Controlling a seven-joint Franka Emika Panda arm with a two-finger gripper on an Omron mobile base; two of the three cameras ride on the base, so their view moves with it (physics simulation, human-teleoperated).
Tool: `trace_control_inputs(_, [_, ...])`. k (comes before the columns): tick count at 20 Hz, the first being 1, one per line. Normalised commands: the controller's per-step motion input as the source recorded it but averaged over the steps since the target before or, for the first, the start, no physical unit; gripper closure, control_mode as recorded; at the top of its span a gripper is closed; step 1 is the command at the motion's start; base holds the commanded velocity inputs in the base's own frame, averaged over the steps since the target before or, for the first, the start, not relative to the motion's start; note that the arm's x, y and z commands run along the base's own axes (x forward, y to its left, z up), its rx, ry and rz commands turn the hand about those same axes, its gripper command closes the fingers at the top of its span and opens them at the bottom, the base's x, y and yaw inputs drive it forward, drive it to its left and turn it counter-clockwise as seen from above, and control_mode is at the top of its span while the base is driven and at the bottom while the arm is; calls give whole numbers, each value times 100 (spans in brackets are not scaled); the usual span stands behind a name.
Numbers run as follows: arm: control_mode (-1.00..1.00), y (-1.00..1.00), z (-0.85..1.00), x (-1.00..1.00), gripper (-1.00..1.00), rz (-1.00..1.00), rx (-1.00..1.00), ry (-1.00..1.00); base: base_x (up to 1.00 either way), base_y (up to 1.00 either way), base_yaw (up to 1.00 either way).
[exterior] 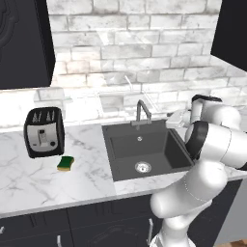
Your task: Soak the sponge with water for a few seconds and then drop it inside the sink.
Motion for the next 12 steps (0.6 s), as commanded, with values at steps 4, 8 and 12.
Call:
trace_control_inputs(4, [-100,4,0,34,-100,0,0,0,0,0,0])
trace_control_inputs(8, [-100,4,0,31,-100,0,0,0,0,0,0])
trace_control_inputs(12, [-100,1,-3,23,-100,0,0,0,0,0,0])
